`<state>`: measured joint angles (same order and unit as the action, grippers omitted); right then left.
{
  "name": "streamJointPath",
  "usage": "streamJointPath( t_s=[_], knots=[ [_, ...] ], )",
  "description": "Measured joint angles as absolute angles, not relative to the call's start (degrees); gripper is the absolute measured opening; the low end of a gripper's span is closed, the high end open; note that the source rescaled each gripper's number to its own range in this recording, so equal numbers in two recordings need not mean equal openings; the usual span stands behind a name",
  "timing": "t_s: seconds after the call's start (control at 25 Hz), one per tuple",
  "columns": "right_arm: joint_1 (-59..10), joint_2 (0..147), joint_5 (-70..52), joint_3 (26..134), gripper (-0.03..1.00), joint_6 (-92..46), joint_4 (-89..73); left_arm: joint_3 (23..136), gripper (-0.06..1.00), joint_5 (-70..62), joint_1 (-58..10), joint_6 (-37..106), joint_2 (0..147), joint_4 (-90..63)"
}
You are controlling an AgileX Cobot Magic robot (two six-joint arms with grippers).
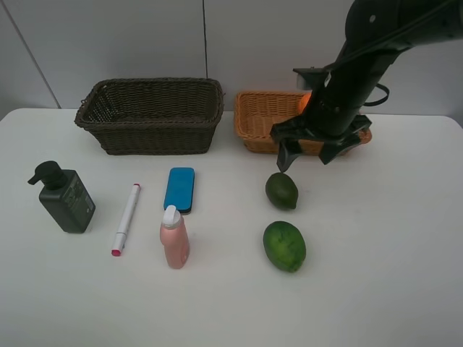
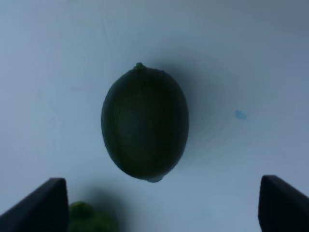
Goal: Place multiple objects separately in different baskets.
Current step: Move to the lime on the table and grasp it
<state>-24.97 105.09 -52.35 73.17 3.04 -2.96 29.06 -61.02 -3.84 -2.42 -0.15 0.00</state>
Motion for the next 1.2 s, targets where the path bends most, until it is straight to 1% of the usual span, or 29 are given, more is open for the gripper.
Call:
streamJointPath(
  t_s=[0.12,0.4,0.68,1.2],
  knots=[
    [-25.0,105.6,-49.0,71.1,1.0,3.4,-4.2,29.1,1.0,-61.0,-3.8,-2.4,-0.1,0.0],
    [-25.0,112.2,-45.6,70.9,1.0,3.4,-5.6,29.1,1.0,-61.0,-3.8,-2.4,-0.1,0.0],
    [-25.0,114.0,-41.7,70.9,1.0,2.5,-8.1,29.1,1.0,-61.0,-3.8,-2.4,-0.1,0.0],
    [-26.2,117.8,-39.0,70.9,1.0,2.3,-8.8,29.1,1.0,-61.0,-3.8,-2.4,-0.1,0.0]
  ],
)
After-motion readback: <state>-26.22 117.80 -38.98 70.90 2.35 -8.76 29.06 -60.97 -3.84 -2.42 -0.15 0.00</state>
